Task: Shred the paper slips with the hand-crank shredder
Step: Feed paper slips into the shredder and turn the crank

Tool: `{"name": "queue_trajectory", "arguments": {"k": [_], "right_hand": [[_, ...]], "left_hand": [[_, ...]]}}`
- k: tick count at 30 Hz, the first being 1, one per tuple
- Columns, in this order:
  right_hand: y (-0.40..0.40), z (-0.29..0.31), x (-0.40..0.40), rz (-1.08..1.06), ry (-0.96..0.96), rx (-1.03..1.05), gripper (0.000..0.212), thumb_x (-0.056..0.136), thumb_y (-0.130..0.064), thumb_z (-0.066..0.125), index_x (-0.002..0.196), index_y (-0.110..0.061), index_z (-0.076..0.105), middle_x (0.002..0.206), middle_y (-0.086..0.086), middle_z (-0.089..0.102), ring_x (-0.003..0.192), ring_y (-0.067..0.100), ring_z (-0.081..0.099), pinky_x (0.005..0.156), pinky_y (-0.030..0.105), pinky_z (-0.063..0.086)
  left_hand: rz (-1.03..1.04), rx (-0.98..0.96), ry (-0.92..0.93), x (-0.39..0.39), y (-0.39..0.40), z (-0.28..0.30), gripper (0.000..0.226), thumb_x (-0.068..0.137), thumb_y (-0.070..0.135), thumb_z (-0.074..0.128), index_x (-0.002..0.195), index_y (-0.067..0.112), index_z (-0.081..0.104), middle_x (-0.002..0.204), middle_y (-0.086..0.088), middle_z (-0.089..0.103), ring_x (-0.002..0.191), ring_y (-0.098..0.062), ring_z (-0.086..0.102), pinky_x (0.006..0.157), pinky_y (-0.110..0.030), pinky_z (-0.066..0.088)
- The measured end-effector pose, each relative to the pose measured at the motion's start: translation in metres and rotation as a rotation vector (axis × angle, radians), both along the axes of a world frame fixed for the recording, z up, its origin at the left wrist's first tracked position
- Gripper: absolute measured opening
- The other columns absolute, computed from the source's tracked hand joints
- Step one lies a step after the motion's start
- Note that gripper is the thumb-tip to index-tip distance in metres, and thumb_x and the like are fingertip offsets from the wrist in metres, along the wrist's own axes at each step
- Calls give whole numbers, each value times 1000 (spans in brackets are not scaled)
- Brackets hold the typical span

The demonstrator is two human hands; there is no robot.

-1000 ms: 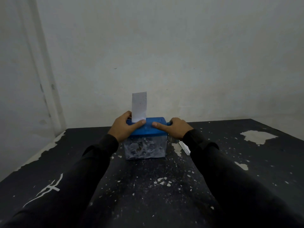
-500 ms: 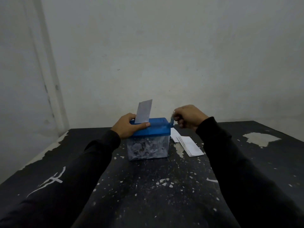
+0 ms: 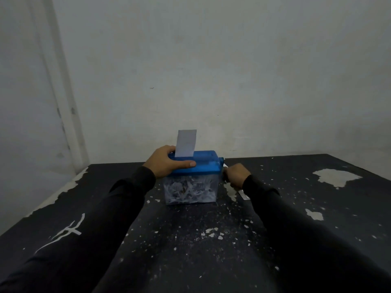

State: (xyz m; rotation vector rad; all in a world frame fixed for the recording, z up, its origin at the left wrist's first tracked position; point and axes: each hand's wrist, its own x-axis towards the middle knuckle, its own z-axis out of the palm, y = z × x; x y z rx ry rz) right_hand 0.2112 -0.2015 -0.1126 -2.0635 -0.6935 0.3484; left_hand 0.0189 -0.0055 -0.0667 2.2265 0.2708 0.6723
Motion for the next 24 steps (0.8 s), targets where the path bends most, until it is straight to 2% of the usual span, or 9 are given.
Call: {"name": "queue_trajectory", "arguments": {"k": [3, 5, 7, 9, 12, 14, 17, 20, 24], "right_hand": [[-13, -20, -15, -62, -117, 76, 51, 102, -39, 49, 59, -13, 57, 59, 4, 53, 52, 17, 45, 56, 29, 38], [-19, -20, -33, -99, -127, 231, 54, 102, -40, 51, 54, -15, 50, 50, -4, 45, 45, 11, 37, 55, 28, 34], [-22, 1, -49, -126, -48, 460, 50, 102, -39, 50, 60, -13, 58, 54, -8, 49, 46, 7, 39, 55, 27, 34], [-24, 33, -57, -68, 60, 571, 40, 103, -38, 42, 76, -16, 63, 67, -6, 55, 55, 10, 42, 54, 26, 33], [-22, 69, -54, 53, 115, 482, 39, 103, -25, 34, 65, -23, 45, 54, -6, 43, 51, 17, 31, 49, 25, 22], [-15, 78, -43, 38, 101, 413, 44, 101, -24, 36, 58, -21, 44, 44, -7, 40, 47, 18, 29, 49, 25, 22], [1, 75, -22, -1, 24, 307, 33, 103, -38, 47, 79, -14, 49, 69, 5, 47, 53, 18, 38, 46, 25, 30], [11, 64, -9, 1, 71, 336, 28, 100, -42, 55, 109, -15, 51, 88, 12, 58, 57, 22, 50, 42, 24, 36], [9, 45, -10, -38, -69, 233, 24, 103, -32, 53, 105, -9, 61, 82, 11, 63, 54, 20, 54, 40, 22, 40]], "left_hand": [[20, 13, 19, 2, 2, 1, 99, 46, 82, 82, 122, 21, 71, 115, 5, 72, 99, -11, 69, 85, -28, 58], [44, 32, 38, 5, 4, 1, 99, 45, 85, 80, 121, 23, 71, 116, 5, 69, 102, -14, 67, 90, -33, 58], [77, 55, 38, 7, 9, 2, 94, 44, 89, 79, 115, 26, 73, 116, 4, 68, 102, -15, 66, 92, -40, 58], [80, 73, 42, 7, 11, 2, 91, 43, 90, 78, 109, 28, 74, 115, 3, 65, 102, -16, 64, 92, -44, 57], [45, 72, 36, 5, 8, 1, 91, 44, 90, 78, 109, 27, 74, 115, 3, 64, 102, -16, 64, 92, -42, 56], [23, 78, 26, 4, 6, 1, 92, 44, 92, 76, 109, 28, 74, 114, 4, 62, 100, -14, 63, 89, -38, 55], [36, 81, 26, 5, 7, 2, 88, 45, 90, 76, 108, 29, 74, 113, 5, 61, 100, -14, 62, 88, -36, 54], [47, 70, 14, 5, 8, 1, 77, 51, 82, 80, 106, 29, 73, 112, 5, 61, 100, -13, 62, 89, -35, 54], [49, 67, 30, 5, 4, 2, 59, 62, 68, 85, 104, 29, 70, 111, 5, 60, 98, -11, 61, 81, -28, 49]]}}
